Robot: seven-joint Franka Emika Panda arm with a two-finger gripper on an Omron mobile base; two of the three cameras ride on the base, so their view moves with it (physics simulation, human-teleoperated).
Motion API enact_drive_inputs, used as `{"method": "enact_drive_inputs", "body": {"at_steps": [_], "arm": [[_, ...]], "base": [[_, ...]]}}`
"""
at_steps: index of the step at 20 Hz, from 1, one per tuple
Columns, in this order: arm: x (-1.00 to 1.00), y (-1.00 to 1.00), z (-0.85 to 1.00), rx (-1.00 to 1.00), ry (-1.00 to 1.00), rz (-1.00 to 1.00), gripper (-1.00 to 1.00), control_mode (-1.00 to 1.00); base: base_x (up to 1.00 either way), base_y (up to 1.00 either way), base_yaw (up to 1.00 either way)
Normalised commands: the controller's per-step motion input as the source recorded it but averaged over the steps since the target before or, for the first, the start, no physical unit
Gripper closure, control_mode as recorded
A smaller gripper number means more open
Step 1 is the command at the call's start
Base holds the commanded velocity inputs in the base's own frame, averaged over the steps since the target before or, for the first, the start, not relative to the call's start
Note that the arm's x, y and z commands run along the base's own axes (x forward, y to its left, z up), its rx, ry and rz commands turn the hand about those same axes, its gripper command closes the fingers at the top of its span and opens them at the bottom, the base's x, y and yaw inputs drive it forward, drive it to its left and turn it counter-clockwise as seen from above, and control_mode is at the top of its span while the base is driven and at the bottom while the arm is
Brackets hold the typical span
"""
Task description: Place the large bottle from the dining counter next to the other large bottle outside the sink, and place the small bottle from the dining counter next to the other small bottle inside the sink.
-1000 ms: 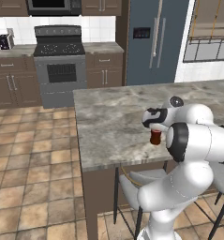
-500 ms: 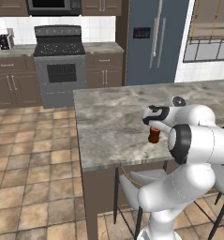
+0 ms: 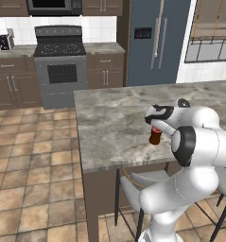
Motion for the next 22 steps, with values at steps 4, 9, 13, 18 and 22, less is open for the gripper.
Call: {"method": "enact_drive_inputs", "body": {"at_steps": [4, 9, 13, 18, 22], "arm": [[0.0, 0.0, 0.01, 0.0, 0.0, 0.0, 1.0, -1.0], [0.0, 0.02, 0.0, -0.01, 0.0, 0.0, 1.0, -1.0], [0.0, 0.03, 0.0, -0.01, 0.0, 0.0, 1.0, -1.0], [0.0, 0.01, 0.0, 0.0, 0.0, 0.0, 1.0, 1.0], [0.0, 0.0, 0.0, 0.0, 0.0, 0.0, 1.0, 1.0]], "base": [[0.0, 0.0, 0.0], [0.0, 0.0, 0.0], [0.0, 0.0, 0.0], [-0.01, 0.14, 0.0], [-0.32, 0.29, 0.0]]}}
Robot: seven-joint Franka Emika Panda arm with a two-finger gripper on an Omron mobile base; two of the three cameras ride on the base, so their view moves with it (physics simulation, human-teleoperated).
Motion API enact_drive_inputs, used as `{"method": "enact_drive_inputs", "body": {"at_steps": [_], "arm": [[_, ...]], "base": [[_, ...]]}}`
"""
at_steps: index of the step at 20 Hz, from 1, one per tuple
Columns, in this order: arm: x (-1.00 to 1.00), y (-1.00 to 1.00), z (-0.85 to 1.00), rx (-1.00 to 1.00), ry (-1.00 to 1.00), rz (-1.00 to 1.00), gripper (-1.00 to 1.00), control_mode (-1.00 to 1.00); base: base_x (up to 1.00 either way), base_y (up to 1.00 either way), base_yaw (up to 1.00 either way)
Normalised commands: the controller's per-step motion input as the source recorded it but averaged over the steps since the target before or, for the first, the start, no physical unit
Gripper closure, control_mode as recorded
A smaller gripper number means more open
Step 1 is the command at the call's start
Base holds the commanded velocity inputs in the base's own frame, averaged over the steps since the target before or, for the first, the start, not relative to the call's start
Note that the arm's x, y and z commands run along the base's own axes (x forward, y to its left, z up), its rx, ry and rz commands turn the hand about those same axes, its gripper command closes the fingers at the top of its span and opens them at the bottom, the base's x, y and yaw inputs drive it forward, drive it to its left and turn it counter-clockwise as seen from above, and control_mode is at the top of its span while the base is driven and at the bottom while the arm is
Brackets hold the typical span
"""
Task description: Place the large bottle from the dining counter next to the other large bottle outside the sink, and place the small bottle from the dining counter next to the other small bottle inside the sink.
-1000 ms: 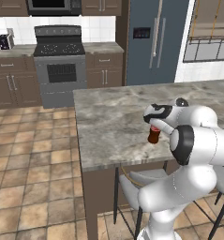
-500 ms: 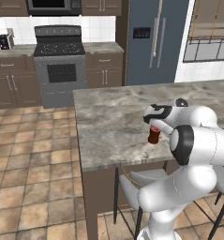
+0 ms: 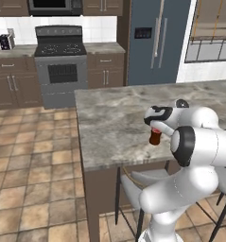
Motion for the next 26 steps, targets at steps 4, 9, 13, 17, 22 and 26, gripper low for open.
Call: {"method": "enact_drive_inputs", "body": {"at_steps": [4, 9, 13, 17, 22, 26], "arm": [[0.0, 0.0, 0.0, 0.0, 0.0, 0.0, 1.0, 1.0], [0.0, 0.0, 0.0, 0.0, 0.0, 0.0, 1.0, 1.0], [0.0, 0.0, 0.0, 0.0, 0.0, 0.0, 1.0, 1.0], [0.0, 0.0, 0.0, 0.0, 0.0, 0.0, 1.0, 1.0], [0.0, 0.0, 0.0, 0.0, 0.0, 0.0, 1.0, 1.0], [0.0, 0.0, 0.0, 0.0, 0.0, 0.0, 1.0, 1.0]], "base": [[-0.47, 0.39, 0.0], [-0.12, 0.58, 0.0], [0.0, 0.83, 0.0], [0.05, 0.96, 0.02], [0.15, 1.0, 0.04], [0.32, 0.88, 0.11]]}}
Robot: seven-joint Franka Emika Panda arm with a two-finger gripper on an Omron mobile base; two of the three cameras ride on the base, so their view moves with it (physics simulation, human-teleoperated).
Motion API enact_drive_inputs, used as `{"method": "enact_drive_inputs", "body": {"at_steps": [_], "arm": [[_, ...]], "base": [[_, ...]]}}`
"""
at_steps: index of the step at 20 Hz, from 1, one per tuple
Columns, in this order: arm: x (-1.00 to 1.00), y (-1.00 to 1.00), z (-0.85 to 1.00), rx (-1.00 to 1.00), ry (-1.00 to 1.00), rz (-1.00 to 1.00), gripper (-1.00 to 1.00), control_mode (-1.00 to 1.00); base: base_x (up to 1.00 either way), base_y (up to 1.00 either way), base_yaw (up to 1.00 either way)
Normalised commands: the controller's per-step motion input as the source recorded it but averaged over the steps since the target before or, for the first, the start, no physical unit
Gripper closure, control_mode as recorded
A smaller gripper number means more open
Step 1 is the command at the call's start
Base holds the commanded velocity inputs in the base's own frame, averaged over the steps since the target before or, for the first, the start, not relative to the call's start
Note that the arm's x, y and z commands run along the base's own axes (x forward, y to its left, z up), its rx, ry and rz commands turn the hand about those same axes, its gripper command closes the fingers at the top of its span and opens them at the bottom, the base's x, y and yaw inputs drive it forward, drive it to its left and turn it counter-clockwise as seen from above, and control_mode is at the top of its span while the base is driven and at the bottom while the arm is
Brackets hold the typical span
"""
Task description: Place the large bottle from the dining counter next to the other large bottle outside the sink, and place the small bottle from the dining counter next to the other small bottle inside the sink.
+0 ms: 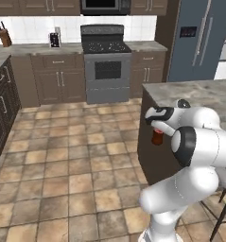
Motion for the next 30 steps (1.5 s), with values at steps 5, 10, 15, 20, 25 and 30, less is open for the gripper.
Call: {"method": "enact_drive_inputs", "body": {"at_steps": [5, 10, 15, 20, 25, 30], "arm": [[0.0, 0.0, 0.0, 0.0, 0.0, 0.0, 1.0, 1.0], [0.0, 0.0, 0.0, 0.0, 0.0, 0.0, 1.0, 1.0], [0.0, 0.0, 0.0, 0.0, 0.0, 0.0, 1.0, 1.0], [0.0, 0.0, 0.0, 0.0, 0.0, 0.0, 1.0, 1.0], [0.0, 0.0, 0.0, 0.0, 0.0, 0.0, 1.0, 1.0], [0.0, 0.0, 0.0, 0.0, 0.0, 0.0, 1.0, 1.0]], "base": [[0.52, 0.64, 0.17], [0.63, 0.42, 0.2], [0.75, 0.34, 0.21], [0.77, 0.22, 0.22], [0.76, 0.14, 0.24], [0.82, 0.06, 0.25]]}}
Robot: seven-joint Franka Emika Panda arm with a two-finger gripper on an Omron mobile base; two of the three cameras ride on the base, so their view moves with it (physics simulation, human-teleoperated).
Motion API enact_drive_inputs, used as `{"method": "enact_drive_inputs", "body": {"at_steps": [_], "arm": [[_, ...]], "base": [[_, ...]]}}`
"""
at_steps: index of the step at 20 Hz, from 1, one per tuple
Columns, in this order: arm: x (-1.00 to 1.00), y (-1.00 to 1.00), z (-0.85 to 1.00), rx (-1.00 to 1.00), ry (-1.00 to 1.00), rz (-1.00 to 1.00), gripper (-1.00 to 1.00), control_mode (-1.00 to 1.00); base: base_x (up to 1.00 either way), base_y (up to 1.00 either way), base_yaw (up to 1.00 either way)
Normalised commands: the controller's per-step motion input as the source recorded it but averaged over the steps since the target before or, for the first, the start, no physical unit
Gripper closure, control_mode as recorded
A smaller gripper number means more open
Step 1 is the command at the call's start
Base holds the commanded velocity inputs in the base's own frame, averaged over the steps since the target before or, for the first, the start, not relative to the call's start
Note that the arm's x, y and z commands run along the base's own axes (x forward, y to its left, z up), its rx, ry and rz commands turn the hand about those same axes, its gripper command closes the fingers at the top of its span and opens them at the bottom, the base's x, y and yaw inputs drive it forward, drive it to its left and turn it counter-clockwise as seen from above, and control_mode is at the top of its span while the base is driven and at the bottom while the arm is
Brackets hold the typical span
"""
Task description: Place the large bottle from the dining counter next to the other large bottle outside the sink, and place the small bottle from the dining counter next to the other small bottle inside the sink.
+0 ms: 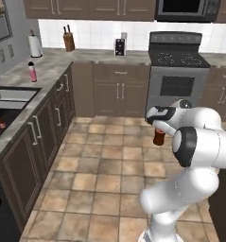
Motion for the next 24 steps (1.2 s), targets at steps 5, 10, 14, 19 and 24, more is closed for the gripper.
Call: {"method": "enact_drive_inputs", "body": {"at_steps": [5, 10, 14, 19, 24], "arm": [[0.0, 0.0, 0.0, 0.0, 0.0, 0.0, 1.0, 1.0], [0.0, 0.0, 0.0, 0.0, 0.0, 0.0, 1.0, 1.0], [0.0, 0.0, 0.0, 0.0, 0.0, 0.0, 1.0, 1.0], [0.0, 0.0, 0.0, 0.0, 0.0, 0.0, 1.0, 1.0], [0.0, 0.0, 0.0, 0.0, 0.0, 0.0, 1.0, 1.0]], "base": [[0.93, 0.01, 0.22], [0.96, 0.0, 0.22], [0.95, 0.04, 0.22], [0.97, 0.11, 0.23], [0.79, 0.21, 0.27]]}}
